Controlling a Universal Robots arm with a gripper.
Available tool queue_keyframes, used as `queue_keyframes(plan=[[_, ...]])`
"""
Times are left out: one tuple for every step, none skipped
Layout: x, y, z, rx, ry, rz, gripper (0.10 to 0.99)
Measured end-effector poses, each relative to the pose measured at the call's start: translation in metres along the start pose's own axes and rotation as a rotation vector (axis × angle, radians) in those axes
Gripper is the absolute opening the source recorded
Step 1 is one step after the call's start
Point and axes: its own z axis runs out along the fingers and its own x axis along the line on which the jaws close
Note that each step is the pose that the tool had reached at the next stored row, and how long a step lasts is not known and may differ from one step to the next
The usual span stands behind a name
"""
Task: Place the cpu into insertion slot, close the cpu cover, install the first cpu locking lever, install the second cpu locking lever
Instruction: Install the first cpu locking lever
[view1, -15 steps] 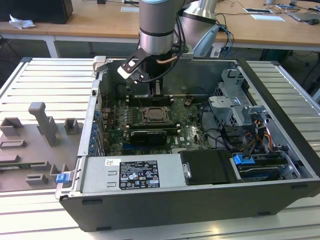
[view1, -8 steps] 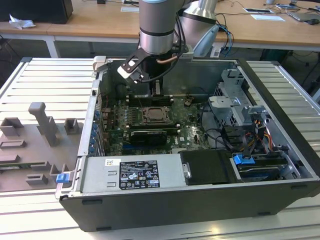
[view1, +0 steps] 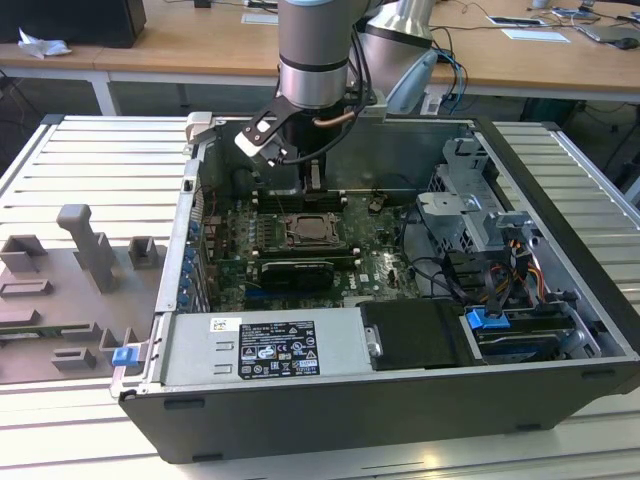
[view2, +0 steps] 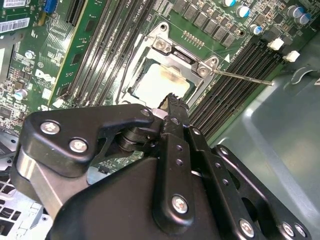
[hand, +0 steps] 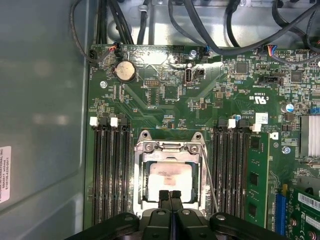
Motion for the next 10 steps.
queue_keyframes(plan=[[0.0, 0.0, 0.0, 0.0, -0.0005, 0.0, 0.106], [0.0, 0.0, -0.0001, 0.0, -0.0018, 0.0, 0.106], [0.0, 0.0, -0.0001, 0.0, -0.0024, 0.0, 0.106], [0.0001, 0.0, -0.0002, 0.0, -0.0031, 0.0, 0.106], [0.0001, 0.0, -0.0003, 0.0, -0.0043, 0.0, 0.106], [0.0001, 0.0, -0.0004, 0.0, -0.0054, 0.0, 0.106], [0.0001, 0.0, -0.0005, 0.0, -0.0062, 0.0, 0.106], [0.0001, 0.0, -0.0006, 0.0, -0.0068, 0.0, 0.106], [0.0001, 0.0, -0.0007, 0.0, -0.0075, 0.0, 0.106], [0.0001, 0.0, -0.0008, 0.0, -0.0081, 0.0, 0.106]])
